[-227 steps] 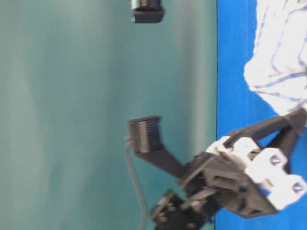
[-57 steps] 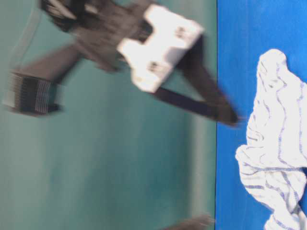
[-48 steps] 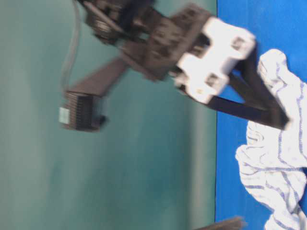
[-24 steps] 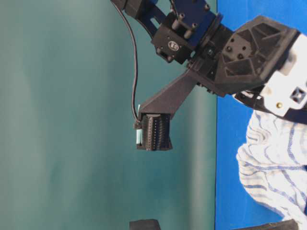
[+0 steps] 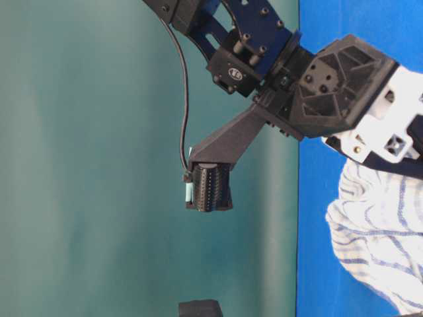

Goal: Lift the towel with both arms.
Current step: 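Lift the towel upward with both grippers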

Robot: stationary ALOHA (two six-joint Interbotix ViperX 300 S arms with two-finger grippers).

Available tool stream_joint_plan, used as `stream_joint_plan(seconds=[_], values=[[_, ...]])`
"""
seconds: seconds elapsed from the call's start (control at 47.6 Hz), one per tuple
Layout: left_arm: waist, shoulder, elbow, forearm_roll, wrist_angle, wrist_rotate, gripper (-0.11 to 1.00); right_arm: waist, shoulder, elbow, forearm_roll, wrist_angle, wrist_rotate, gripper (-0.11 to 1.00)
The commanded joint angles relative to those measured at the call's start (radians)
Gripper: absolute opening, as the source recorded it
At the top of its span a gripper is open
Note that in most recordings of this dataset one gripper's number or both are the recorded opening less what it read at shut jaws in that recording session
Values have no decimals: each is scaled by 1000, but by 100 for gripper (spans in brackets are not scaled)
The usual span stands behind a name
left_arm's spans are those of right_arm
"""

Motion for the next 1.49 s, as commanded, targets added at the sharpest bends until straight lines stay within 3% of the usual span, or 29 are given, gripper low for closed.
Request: stream_joint_plan(seconds=[0.0,0.168,0.399,0.735,1.092,1.47], values=[[3,-32,-20,-2,6,-2,1,-3,-28,-18,2,-5,-2,2],[3,-123,-51,-2,86,-34,1,-2,-100,-12,2,8,-2,2],[3,-351,-137,0,333,-71,1,2,-275,-17,-2,84,-17,2],[3,-612,-311,5,583,-89,1,-3,-535,-67,-58,265,-23,2],[5,-646,-480,12,726,-80,1,-3,-686,-236,-176,479,-26,2],[32,-649,-592,25,769,-71,1,11,-703,-345,-184,518,-92,2]])
